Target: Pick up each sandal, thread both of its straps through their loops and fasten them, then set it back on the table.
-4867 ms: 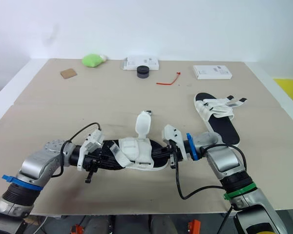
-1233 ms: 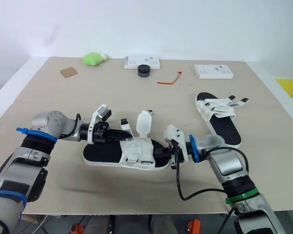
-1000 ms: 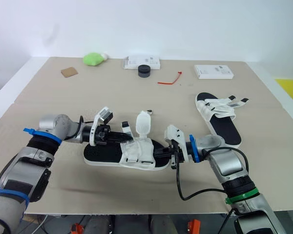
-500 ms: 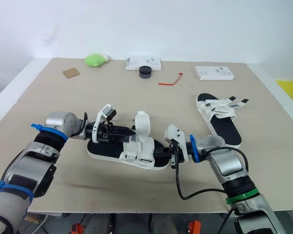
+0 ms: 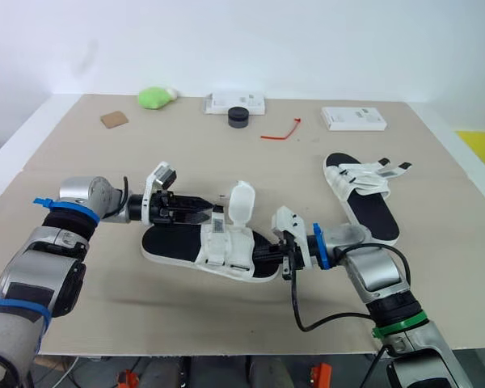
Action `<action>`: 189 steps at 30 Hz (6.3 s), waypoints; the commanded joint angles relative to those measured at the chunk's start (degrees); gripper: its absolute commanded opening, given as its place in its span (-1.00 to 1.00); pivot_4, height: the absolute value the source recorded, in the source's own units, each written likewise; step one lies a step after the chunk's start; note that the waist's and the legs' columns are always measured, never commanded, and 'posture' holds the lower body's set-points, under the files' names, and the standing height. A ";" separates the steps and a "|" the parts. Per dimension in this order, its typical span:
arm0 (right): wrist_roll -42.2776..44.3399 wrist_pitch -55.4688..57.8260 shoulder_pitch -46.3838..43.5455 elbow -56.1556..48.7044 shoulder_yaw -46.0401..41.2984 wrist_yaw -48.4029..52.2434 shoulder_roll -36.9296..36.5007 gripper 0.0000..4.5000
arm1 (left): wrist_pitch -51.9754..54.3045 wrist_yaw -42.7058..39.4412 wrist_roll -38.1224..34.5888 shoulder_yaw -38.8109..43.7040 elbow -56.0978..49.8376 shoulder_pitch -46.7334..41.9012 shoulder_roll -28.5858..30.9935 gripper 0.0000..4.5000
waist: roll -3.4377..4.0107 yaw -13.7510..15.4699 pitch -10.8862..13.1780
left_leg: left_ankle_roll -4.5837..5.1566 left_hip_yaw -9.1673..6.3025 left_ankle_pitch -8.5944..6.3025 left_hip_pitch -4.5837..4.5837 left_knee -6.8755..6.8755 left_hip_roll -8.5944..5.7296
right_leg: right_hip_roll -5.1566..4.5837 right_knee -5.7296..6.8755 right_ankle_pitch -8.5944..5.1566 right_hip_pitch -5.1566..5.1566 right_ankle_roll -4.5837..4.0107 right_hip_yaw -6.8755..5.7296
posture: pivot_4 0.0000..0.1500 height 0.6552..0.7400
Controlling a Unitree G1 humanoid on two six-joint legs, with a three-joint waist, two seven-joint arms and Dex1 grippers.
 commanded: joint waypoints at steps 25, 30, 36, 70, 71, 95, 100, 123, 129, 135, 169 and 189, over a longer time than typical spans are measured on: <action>-1.06 1.23 1.08 1.03 0.54 -1.50 -0.56 -1.00 | 8.87 1.31 -9.65 -2.25 -23.23 7.84 -0.10 0.95 | -0.14 0.00 0.20 | -0.02 -0.01 0.00 0.00 0.04 0.00 | 0.00 0.00 -0.03 0.05 -0.07 0.03 | 1.00 1.00; -0.71 1.64 1.64 0.30 -0.01 -1.94 -0.84 -1.00 | 4.03 3.15 -4.99 -3.91 -16.76 5.36 -2.38 0.95 | -0.13 0.01 0.20 | -0.01 -0.02 0.00 0.00 0.04 0.00 | 0.00 0.00 -0.04 0.06 -0.09 0.02 | 1.00 1.00; -0.51 1.76 2.21 -0.15 -0.30 -2.32 -1.10 -1.00 | 1.19 3.88 -2.62 -2.43 -11.40 2.65 -2.90 0.95 | -0.11 0.01 0.18 | -0.01 -0.01 0.00 0.01 0.04 0.00 | 0.01 0.00 0.01 0.06 0.01 0.03 | 1.00 1.00; -0.20 1.89 2.10 -0.12 -0.38 -2.98 -0.37 -1.00 | -10.18 15.15 2.11 18.40 13.91 -13.42 -12.93 0.95 | -0.12 -0.03 0.21 | -0.01 -0.03 0.01 -0.06 0.04 -0.04 | 0.02 0.00 0.09 0.04 0.22 0.03 | 1.00 1.00; -0.26 1.82 2.09 -0.06 -0.35 -2.96 -0.38 -1.00 | -10.25 15.58 2.32 18.78 14.29 -13.43 -12.93 0.95 | -0.12 -0.04 0.21 | -0.01 -0.02 0.01 -0.05 0.04 -0.05 | 0.02 0.00 0.09 0.04 0.22 0.03 | 1.00 1.00; -0.13 1.65 2.46 -0.45 -0.63 -3.46 -0.34 -1.00 | -13.25 30.24 3.01 27.96 21.09 -16.29 -16.92 0.95 | -0.12 -0.04 0.21 | -0.04 -0.04 0.03 -0.04 0.04 -0.06 | 0.01 0.00 0.12 0.06 0.27 0.03 | 1.00 1.00; -0.10 1.66 2.25 -0.29 -0.69 -3.56 -0.27 -1.00 | -14.55 31.87 3.43 29.44 21.41 -16.68 -17.76 0.70 | -0.12 -0.06 0.21 | -0.07 -0.04 0.05 -0.03 0.04 -0.06 | 0.01 0.01 0.13 0.07 0.28 0.03 | 1.00 1.00; 0.23 2.01 2.45 -0.37 -1.26 -3.63 -0.67 -1.00 | -22.80 2.29 8.85 7.04 -10.03 -1.98 -15.61 -0.98 | 0.09 -0.16 0.17 | -0.16 0.05 0.09 0.03 0.00 -0.05 | 0.02 0.03 0.18 0.09 0.22 0.18 | 1.00 1.00; 0.54 2.05 2.84 -0.66 -1.47 -3.53 -1.08 -1.00 | -32.25 -4.54 8.85 0.87 -30.69 12.49 -9.86 -0.98 | 0.11 -0.04 0.18 | -0.15 0.08 0.09 0.03 0.03 -0.04 | 0.03 0.04 0.18 0.09 0.23 0.23 | 1.00 1.00; 0.55 2.06 2.65 -0.50 -1.35 -3.10 -1.38 -1.00 | -56.99 -6.73 12.43 -1.26 -37.52 21.39 -9.24 -0.98 | 0.11 0.12 0.18 | -0.13 0.13 0.11 0.03 0.15 -0.04 | -0.01 0.03 0.15 0.14 0.08 0.28 | 1.00 1.00; -10.12 -8.39 3.13 4.09 8.79 -1.63 -3.12 -1.00 | -149.39 -10.10 26.50 -22.06 -4.99 11.80 -2.36 -0.98 | 0.08 0.28 -0.98 | 0.03 0.30 0.03 0.81 0.14 0.00 | -0.04 -0.07 0.00 0.96 -0.08 0.42 | 1.00 1.00; -9.63 -8.13 2.39 5.02 7.83 -1.34 -2.62 -1.00 | -139.41 -1.40 13.47 -27.07 -14.94 11.46 -0.86 0.85 | 0.09 0.19 -1.04 | 0.03 0.32 -0.05 0.82 0.02 -0.01 | -0.02 -0.08 -0.20 0.99 -0.11 0.46 | 1.00 1.00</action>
